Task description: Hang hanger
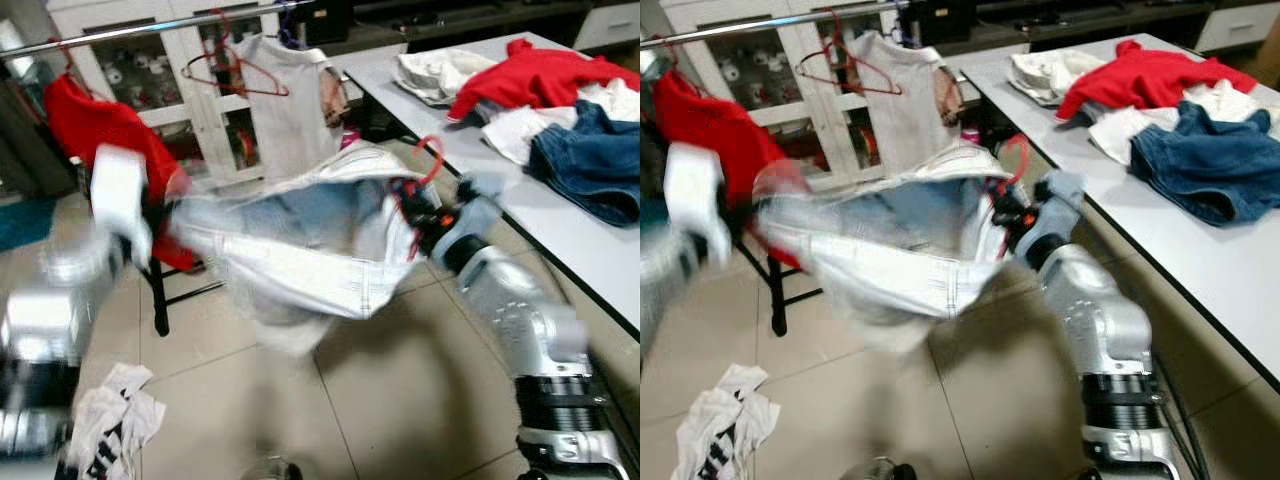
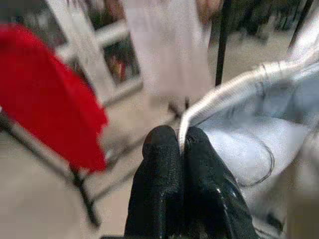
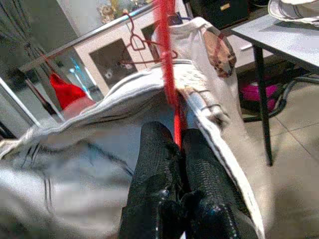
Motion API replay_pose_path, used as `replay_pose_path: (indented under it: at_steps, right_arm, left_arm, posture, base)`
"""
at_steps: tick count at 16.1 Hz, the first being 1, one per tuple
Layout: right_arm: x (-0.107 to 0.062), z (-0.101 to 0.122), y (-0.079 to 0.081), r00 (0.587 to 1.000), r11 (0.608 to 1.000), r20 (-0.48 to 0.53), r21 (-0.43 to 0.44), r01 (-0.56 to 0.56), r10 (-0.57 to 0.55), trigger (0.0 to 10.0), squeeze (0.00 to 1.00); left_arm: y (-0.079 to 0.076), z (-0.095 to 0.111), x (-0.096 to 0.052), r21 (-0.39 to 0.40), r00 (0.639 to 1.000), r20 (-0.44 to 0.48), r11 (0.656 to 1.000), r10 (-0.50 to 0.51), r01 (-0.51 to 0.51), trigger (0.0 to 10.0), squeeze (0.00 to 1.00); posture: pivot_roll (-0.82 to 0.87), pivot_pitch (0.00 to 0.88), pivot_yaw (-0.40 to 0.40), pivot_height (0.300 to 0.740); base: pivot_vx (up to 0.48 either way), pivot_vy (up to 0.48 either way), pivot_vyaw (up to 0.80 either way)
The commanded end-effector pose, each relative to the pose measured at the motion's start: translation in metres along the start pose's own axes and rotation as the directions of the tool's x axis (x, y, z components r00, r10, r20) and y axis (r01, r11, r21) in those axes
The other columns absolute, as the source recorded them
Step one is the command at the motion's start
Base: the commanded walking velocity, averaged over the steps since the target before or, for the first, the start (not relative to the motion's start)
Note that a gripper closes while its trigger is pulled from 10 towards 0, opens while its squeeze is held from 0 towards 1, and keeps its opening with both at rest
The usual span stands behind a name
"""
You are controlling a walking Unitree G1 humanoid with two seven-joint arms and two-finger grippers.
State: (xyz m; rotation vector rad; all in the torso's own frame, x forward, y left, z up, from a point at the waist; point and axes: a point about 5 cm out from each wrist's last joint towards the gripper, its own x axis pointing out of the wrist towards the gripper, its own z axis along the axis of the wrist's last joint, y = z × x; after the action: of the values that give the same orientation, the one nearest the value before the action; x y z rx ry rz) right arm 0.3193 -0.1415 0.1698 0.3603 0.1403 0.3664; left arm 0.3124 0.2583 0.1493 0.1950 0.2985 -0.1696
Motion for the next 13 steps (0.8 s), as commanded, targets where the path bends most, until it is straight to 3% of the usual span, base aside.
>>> replay_pose_path:
  at_steps: [1,3,5,8,11,12,13]
  right_arm:
    - [-0.003,0.024,0.006,0.997,1.000,0.079,0.015,-0.012,0.011,10.0,0.00]
    - [-0.003,0.032,0.015,0.995,0.997,0.094,0.053,-0.048,0.043,10.0,0.00]
    - [-0.007,0.033,0.034,0.988,0.985,-0.004,0.081,-0.155,0.155,10.0,0.00]
    - [-0.010,0.027,0.037,0.985,0.985,-0.064,0.062,-0.159,0.163,10.0,0.00]
    - [-0.012,0.032,0.044,0.981,0.979,-0.059,0.103,-0.178,0.185,10.0,0.00]
    - [-0.012,0.030,0.043,0.981,0.980,-0.071,0.101,-0.173,0.180,10.0,0.00]
    - [-0.013,0.029,0.043,0.981,0.981,-0.076,0.098,-0.170,0.177,10.0,0.00]
  left_arm:
    - [0.013,-0.002,-0.006,0.051,0.997,-0.011,0.995,0.082,-0.082,0.0,0.00]
    - [0.010,-0.024,-0.009,0.047,0.994,-0.072,0.996,0.081,-0.078,0.0,0.00]
    - [0.005,-0.054,-0.008,0.042,0.986,-0.113,0.992,0.119,-0.115,0.0,0.00]
    - [-0.003,-0.051,-0.003,-0.003,0.989,-0.067,0.991,0.130,-0.131,0.0,0.00]
    - [-0.009,-0.069,0.003,-0.007,0.984,-0.093,0.989,0.149,-0.150,0.0,0.00]
    - [-0.014,-0.070,0.004,-0.031,0.988,-0.084,0.990,0.133,-0.136,2.0,0.00]
    - [-0.015,-0.070,0.004,-0.043,0.989,-0.079,0.990,0.127,-0.131,7.4,0.00]
  posture:
    - [-0.07,0.000,0.104,0.740]
    - [-0.07,0.000,0.098,0.740]
    - [-0.07,0.000,0.093,0.740]
    - [-0.07,0.000,0.084,0.740]
    - [-0.07,0.000,0.087,0.740]
    - [-0.08,0.000,0.089,0.740]
    - [-0.08,0.000,0.089,0.740]
  base:
    - [0.000,0.000,0.00]
    - [0.000,0.000,0.00]
    - [0.000,0.000,0.00]
    - [0.000,0.000,0.00]
    - [0.000,0.000,0.00]
    - [0.000,0.000,0.00]
    - [0.000,0.000,0.00]
